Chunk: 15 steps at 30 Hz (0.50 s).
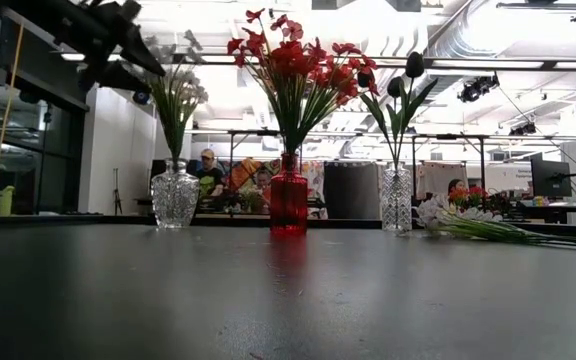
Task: Sort flowers into vase by color
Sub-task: Put the bottom white flowers into the left transparent flower vase, then put the white flowers into the left transparent flower vase
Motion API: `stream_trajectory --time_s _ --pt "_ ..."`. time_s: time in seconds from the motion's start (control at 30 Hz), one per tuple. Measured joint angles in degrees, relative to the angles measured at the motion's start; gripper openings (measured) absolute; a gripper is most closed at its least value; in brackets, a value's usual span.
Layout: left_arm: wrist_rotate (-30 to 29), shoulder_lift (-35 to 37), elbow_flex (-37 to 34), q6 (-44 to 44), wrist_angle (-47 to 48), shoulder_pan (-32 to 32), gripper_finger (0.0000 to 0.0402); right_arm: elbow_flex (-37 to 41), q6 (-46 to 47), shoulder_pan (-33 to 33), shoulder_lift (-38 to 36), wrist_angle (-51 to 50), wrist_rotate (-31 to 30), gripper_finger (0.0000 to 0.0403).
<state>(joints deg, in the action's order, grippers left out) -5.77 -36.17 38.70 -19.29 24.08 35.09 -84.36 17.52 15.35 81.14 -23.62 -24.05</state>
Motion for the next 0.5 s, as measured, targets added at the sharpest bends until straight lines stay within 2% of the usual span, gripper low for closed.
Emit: stream_trajectory --time_s 0.2,0.37,0.5 --pt "9.05 3.68 0.0 -5.41 7.09 0.0 0.0241 0.0 1.19 0.17 -1.2 -4.1 0.02 0.0263" --pt "19.84 6.34 0.0 -11.19 14.52 -0.89 0.0241 0.0 7.17 0.85 -1.55 -14.23 0.57 0.0263" --pt "26.21 8.02 0.0 -14.87 18.26 -2.67 0.0241 0.02 13.31 1.31 -1.29 -21.83 0.61 0.0263"
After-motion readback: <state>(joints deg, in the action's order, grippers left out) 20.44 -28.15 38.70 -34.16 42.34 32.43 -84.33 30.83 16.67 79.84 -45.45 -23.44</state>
